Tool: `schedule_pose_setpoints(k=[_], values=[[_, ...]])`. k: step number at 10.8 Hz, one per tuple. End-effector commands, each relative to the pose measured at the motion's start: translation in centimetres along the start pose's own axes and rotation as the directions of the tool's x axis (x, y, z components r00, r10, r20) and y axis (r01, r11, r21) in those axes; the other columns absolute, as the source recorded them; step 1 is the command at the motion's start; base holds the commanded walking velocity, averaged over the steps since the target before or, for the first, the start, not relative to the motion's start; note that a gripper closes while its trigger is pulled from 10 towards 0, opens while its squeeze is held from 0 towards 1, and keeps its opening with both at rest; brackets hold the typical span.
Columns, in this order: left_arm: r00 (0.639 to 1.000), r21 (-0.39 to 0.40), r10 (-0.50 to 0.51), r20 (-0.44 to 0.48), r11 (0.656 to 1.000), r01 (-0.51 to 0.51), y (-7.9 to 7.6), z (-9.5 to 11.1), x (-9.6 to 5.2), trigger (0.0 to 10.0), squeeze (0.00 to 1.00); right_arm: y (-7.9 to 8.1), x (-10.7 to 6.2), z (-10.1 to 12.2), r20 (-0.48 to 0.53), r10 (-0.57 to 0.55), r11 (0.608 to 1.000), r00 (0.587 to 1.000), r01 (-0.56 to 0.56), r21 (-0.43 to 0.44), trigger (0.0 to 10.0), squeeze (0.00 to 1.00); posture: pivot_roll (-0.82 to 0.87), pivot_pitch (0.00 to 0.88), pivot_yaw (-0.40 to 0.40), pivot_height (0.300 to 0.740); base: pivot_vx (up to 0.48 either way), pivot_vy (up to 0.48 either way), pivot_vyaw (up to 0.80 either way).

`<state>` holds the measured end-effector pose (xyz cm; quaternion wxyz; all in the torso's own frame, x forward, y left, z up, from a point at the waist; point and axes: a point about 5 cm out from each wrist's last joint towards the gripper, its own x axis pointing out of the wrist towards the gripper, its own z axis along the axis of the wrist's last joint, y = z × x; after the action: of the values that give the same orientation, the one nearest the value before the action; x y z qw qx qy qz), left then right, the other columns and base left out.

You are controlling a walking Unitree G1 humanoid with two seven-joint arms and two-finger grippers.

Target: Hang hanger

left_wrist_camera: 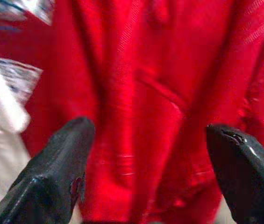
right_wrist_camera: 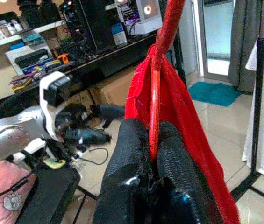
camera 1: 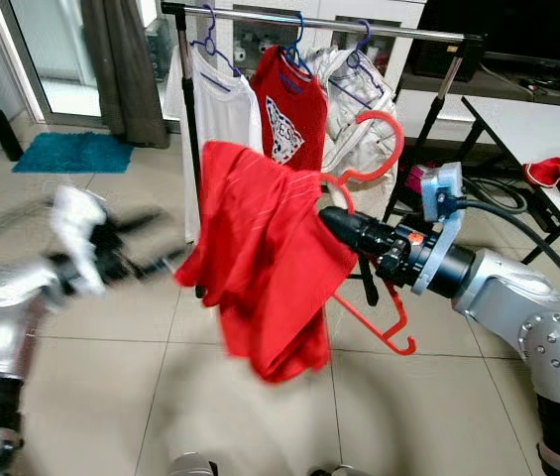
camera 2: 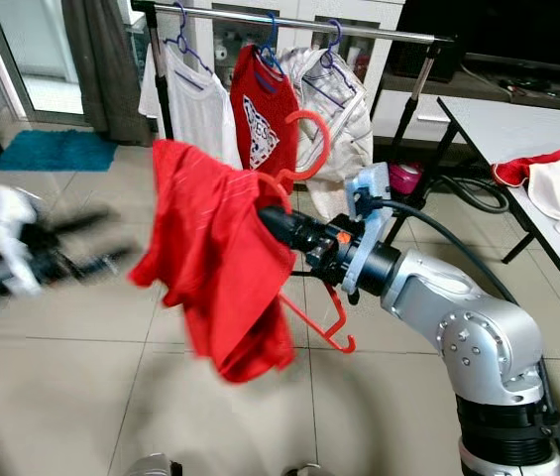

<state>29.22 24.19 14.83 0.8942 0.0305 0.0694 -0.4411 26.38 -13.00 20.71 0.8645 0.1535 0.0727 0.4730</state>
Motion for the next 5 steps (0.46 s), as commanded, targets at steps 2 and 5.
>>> schedule_pose_setpoints(k=[2, 5], values=[[1.000, 0.029, -0.008, 0.000, 1.000, 0.008, 0.5, 0.5, 1.0, 10.0, 0.00, 1.0, 0.0, 1.1, 0.024, 0.038, 0.998, 0.999, -0.037, -0.048, 10.0, 0.00, -0.07, 0.043, -0.041, 0.740, 0.000, 0.000, 0.00], [1.000, 0.057, 0.010, 0.015, 0.998, -0.011, 1.2, 1.1, 1.5, 0.0, 0.00, 1.4, -0.1, 1.0, 0.023, 0.047, 0.998, 0.999, -0.046, -0.047, 10.0, 0.00, -0.08, 0.049, -0.029, 0.740, 0.000, 0.000, 0.00]])
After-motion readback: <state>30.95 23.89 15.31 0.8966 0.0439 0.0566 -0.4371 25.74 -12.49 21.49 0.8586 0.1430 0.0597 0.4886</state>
